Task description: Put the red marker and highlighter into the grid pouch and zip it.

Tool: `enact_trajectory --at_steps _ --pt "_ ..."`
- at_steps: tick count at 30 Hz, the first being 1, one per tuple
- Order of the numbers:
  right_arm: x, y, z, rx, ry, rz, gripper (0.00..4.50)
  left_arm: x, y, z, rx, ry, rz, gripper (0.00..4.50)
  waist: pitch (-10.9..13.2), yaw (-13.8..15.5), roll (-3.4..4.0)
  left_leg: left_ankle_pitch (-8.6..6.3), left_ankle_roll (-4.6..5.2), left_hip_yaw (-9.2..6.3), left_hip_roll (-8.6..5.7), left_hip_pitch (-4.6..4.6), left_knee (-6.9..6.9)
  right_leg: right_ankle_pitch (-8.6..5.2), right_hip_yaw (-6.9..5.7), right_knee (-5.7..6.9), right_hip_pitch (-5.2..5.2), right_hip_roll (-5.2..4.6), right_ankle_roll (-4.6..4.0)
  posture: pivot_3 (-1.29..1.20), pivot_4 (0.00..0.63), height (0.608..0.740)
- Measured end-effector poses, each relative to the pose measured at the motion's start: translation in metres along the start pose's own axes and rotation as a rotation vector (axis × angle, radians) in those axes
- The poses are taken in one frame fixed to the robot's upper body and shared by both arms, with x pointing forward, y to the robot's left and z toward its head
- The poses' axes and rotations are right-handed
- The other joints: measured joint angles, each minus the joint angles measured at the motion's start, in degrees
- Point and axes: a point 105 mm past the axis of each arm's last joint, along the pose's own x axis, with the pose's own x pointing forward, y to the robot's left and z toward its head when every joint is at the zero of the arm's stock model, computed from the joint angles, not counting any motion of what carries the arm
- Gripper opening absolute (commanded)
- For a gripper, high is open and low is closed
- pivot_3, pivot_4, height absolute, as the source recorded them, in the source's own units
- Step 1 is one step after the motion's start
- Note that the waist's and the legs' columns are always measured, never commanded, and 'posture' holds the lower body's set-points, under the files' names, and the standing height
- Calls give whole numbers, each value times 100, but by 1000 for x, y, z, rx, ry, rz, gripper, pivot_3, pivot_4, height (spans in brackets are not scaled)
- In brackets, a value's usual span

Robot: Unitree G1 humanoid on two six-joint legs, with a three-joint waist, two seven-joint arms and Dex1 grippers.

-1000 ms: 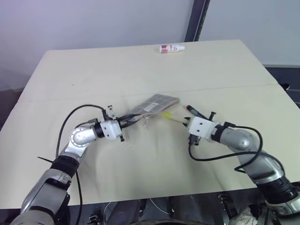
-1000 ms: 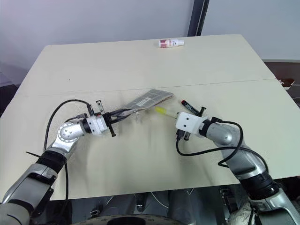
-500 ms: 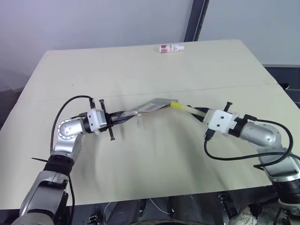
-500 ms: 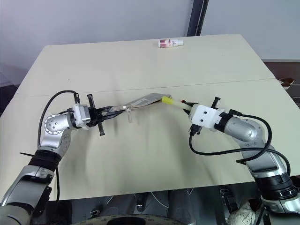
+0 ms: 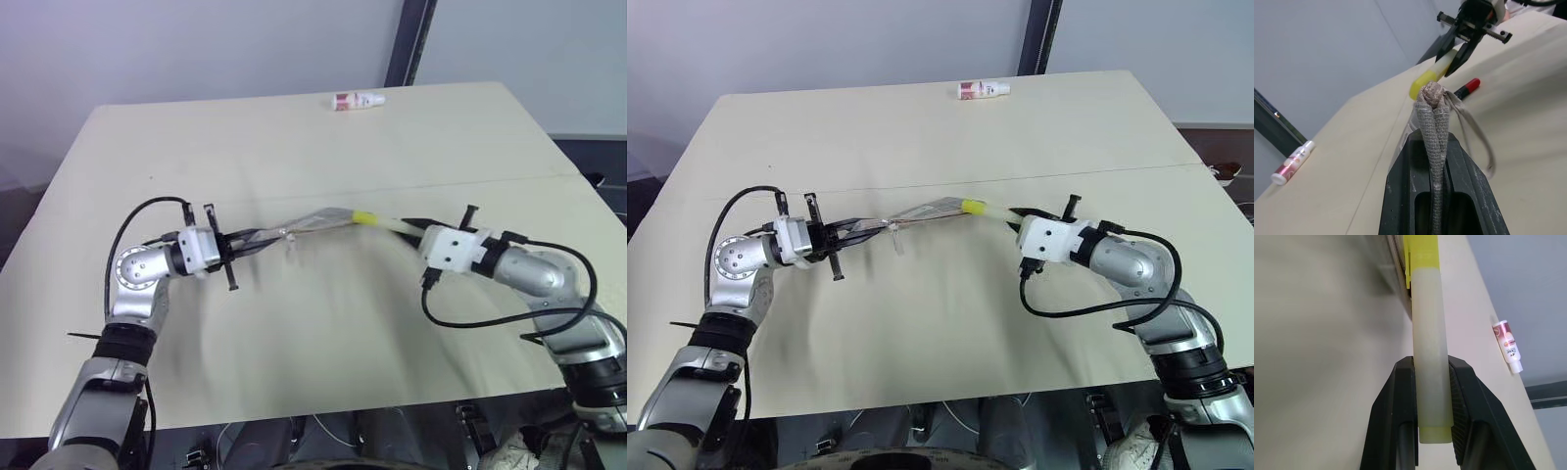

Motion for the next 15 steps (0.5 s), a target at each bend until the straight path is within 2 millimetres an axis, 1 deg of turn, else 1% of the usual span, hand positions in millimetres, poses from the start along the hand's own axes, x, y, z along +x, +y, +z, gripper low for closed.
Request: enact_trajectory --at_steps 3,6,9,15 --pt "-6 2 -4 2 6 6 277 -4 4 0 13 4 27 0 0 3 0 0 0 0 0 0 0 -1 0 0 0 1 -1 0 150 740" --pt "-7 4 -6 3 5 11 277 -4 4 0 26 3 37 0 0 -1 0 0 0 0 0 0 1 -1 2 1 0 1 -3 0 150 740" --pt "-7 4 -5 3 3 10 277 -3 3 -1 30 3 33 0 0 -11 0 0 0 2 0 0 1 -1 6 2 -2 0 -3 0 150 740" --pt "0 -3 2 -18 -21 0 277 -3 2 0 41 5 26 0 0 -1 0 0 0 2 0 0 1 1 6 1 -2 2 -1 0 150 740"
